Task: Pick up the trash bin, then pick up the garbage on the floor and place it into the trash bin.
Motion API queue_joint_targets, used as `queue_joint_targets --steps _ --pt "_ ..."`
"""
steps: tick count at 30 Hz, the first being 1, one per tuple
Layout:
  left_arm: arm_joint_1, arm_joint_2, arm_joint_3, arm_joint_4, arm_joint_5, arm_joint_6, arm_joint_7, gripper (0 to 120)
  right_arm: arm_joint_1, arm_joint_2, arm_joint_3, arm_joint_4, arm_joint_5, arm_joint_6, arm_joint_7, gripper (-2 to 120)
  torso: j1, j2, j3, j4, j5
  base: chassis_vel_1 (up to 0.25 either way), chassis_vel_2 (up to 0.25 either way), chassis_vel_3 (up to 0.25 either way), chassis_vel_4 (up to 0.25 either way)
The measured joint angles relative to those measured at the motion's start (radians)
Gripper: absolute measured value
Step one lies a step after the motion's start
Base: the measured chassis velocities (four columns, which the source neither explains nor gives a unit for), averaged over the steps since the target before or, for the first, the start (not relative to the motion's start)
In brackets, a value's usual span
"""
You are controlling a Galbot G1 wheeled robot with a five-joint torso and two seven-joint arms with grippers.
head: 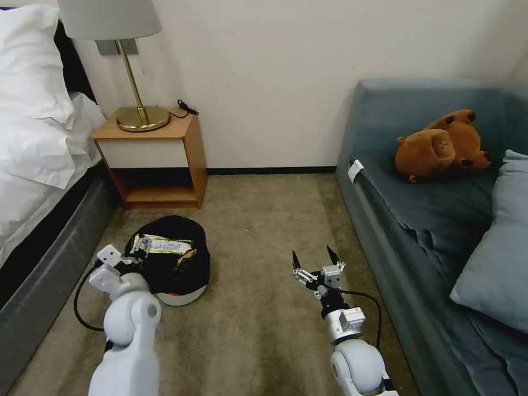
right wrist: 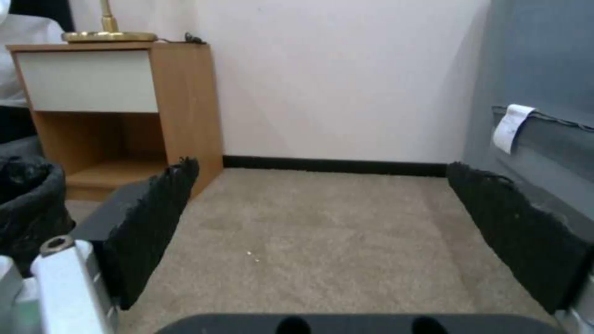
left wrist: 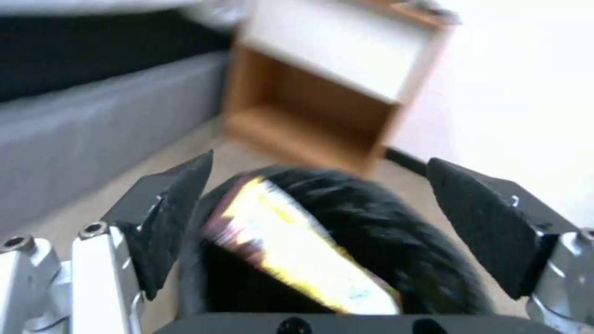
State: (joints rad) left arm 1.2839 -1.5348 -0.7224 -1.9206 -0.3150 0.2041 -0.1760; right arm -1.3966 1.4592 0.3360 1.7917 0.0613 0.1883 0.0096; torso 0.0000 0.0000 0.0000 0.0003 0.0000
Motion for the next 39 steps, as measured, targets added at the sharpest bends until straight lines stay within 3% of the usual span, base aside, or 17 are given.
queue_joint_targets --steps 1,2,5,6,8,11,13,15,16,19,21,24,39 --pt "0.015 0.004 0.001 0.006 0.063 -0.035 0.113 91 0.0 0.002 0.0 -0.002 0.0 0.001 0.002 100 0.0 0.0 0.0 -0.0003 0.0001 0.0 0.0 0.0 0.0" --pt "0.015 0.004 0.001 0.006 0.063 -0.035 0.113 91 0.0 0.002 0.0 -0.002 0.0 0.001 0.002 100 0.0 0.0 0.0 -0.0003 0.0001 0.0 0.0 0.0 0.0" --pt "0.051 0.011 0.003 0.008 0.126 -0.082 0.298 82 -0.001 0.002 0.001 -0.011 -0.003 0.004 0.011 100 0.0 0.0 0.0 -0.0003 0.0002 0.0 0.0 0.0 0.0" --pt "0.051 0.011 0.003 0.008 0.126 -0.082 0.298 82 -0.001 0.002 0.001 -0.011 -0.003 0.004 0.011 100 0.0 0.0 0.0 -0.0003 0.0002 0.0 0.0 0.0 0.0" --pt "0.064 0.009 0.007 0.021 0.19 -0.135 0.382 70 0.001 0.001 0.005 -0.016 -0.003 0.009 0.015 100 0.0 0.0 0.0 -0.0002 0.0001 0.0 0.0 0.0 0.0" --pt "0.064 0.006 0.009 0.038 0.216 -0.168 0.394 69 0.0 0.0 0.006 -0.014 0.006 0.005 0.016 100 0.0 0.0 0.0 -0.0003 0.0001 0.0 0.0 0.0 0.0" --pt "0.058 0.001 0.016 0.1 0.26 -0.263 0.419 73 0.008 0.002 0.004 -0.018 0.029 0.012 0.034 100 0.0 0.0 0.0 -0.0005 0.0001 0.0 0.0 0.0 0.0" --pt "0.058 -0.001 0.019 0.12 0.272 -0.282 0.419 75 0.014 0.005 0.005 -0.026 0.031 0.024 0.039 100 0.0 0.0 0.0 -0.0003 0.0 0.0 0.0 0.0 0.0" --pt "0.065 -0.005 0.036 0.161 0.286 -0.307 0.394 77 0.03 0.009 0.011 -0.057 0.023 0.048 0.053 100 0.0 0.0 0.0 -0.0002 0.0001 0.0 0.0 0.0 0.0" --pt "0.067 -0.006 0.04 0.176 0.293 -0.314 0.382 77 0.036 0.01 0.017 -0.071 0.012 0.057 0.058 100 0.0 0.0 0.0 -0.0003 0.0002 0.0 0.0 0.0 0.0" --pt "0.071 -0.011 0.051 0.238 0.321 -0.346 0.346 77 0.05 0.011 0.041 -0.128 -0.037 0.089 0.063 100 0.0 0.0 0.0 -0.0003 0.0 0.0 0.0 0.0 0.0" --pt "0.074 -0.012 0.059 0.274 0.327 -0.364 0.324 77 0.053 0.012 0.053 -0.156 -0.049 0.109 0.062 100 0.0 0.0 0.0 -0.0003 0.0 0.0 0.0 0.0 0.0" --pt "0.076 -0.013 0.066 0.249 0.301 -0.378 0.323 78 0.066 0.015 0.078 -0.16 -0.054 0.153 0.031 100 0.0 0.0 0.0 -0.0003 0.0 0.0 0.0 0.0 0.0"
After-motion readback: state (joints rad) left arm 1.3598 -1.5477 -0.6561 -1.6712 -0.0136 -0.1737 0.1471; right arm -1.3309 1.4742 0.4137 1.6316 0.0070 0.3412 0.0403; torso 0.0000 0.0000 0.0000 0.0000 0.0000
